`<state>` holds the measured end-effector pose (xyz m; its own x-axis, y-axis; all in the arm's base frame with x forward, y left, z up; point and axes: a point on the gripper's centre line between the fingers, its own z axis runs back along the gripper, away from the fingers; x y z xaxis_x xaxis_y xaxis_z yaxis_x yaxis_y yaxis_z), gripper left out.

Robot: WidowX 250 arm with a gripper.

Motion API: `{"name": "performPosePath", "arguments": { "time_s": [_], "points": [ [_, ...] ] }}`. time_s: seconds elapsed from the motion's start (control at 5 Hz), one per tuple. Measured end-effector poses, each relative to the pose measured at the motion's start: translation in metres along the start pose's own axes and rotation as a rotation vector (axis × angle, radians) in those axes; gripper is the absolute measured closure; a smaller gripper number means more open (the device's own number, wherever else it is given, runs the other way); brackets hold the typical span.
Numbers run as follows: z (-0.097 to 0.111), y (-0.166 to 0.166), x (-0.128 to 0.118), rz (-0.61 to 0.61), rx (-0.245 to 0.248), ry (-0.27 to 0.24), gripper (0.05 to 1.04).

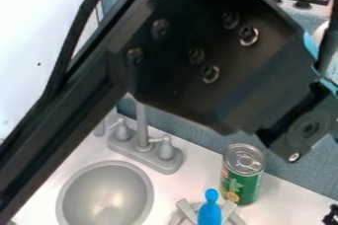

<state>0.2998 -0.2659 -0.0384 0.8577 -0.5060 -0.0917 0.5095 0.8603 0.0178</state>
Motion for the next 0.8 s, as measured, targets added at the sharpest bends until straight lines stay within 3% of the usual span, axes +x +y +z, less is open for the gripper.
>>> {"name": "performPosePath", "arguments": {
  "time_s": [0.2, 0.4, 0.6, 0.8],
  "points": [
    [0.027, -0.003, 0.000, 0.030, -0.046, -0.057, 0.191],
    [0.055, 0.006, -0.015, 0.100, -0.093, -0.085, 0.077],
    [0.093, 0.014, -0.049, 0.187, -0.108, -0.117, 0.081],
    [0.100, 0.027, -0.075, 0.252, -0.053, -0.067, 0.083]
  ]
}}
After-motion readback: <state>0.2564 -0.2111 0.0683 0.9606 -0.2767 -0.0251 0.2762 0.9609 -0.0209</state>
